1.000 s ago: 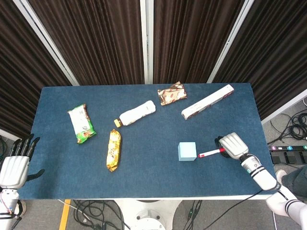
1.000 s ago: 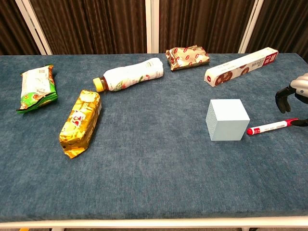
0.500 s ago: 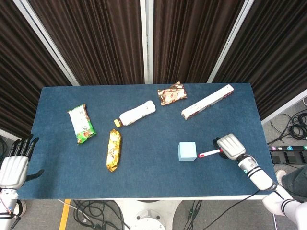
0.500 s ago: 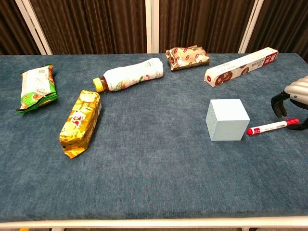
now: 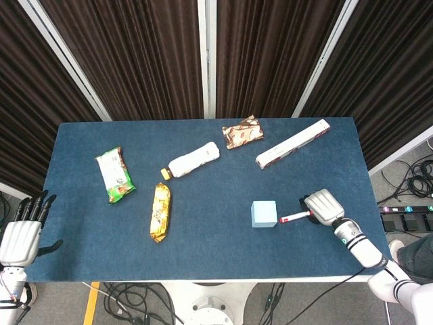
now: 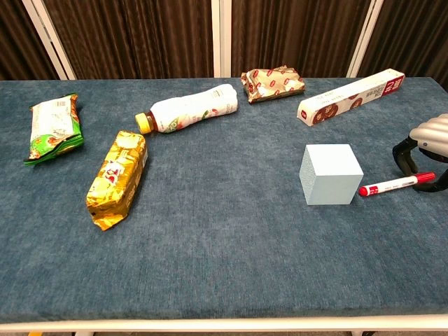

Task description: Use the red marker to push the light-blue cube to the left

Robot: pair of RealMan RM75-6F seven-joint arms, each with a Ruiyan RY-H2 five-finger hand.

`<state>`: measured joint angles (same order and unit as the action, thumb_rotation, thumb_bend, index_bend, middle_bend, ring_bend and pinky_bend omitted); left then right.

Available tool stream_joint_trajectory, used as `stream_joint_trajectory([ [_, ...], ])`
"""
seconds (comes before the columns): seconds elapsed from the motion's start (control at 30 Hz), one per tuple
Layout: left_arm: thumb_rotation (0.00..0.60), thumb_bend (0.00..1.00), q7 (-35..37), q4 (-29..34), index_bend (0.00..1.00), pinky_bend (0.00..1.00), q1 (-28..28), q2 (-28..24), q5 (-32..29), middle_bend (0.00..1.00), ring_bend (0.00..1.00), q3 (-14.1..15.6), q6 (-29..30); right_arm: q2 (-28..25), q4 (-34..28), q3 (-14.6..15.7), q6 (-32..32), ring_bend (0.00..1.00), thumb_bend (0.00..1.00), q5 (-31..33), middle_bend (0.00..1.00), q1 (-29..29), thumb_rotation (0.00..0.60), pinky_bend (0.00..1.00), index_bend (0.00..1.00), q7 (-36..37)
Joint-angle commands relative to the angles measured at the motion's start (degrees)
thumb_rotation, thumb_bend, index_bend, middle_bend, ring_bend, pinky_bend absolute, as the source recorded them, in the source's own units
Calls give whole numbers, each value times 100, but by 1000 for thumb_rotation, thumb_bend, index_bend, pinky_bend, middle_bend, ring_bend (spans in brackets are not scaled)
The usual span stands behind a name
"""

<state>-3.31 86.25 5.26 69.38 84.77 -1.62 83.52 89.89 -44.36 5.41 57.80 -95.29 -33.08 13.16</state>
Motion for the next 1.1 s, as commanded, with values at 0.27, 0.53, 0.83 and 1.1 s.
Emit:
stream_joint_trajectory([
  [0.27,600,1,61,-16,65,70,11,-17,-37,42,3,-1,-56,82,110,46,-83,840,162,25,567,-17,600,943,603,67],
  [0.53,600,1,93,-43,65,69,5,-6,-32,42,3,0,-45,109,162,64,-45,835,114,18,539,-27,600,939,539,151],
  [0.83,600,1,134,-71,65,70,46,-3,-48,42,3,-36,-81,119,210,53,-59,829,102,54,548,-44,600,939,479,205],
  [1.1,600,1,157,-101,65,69,67,10,-70,42,3,-37,-129,153,273,59,-78,821,94,73,555,-47,600,939,452,277],
])
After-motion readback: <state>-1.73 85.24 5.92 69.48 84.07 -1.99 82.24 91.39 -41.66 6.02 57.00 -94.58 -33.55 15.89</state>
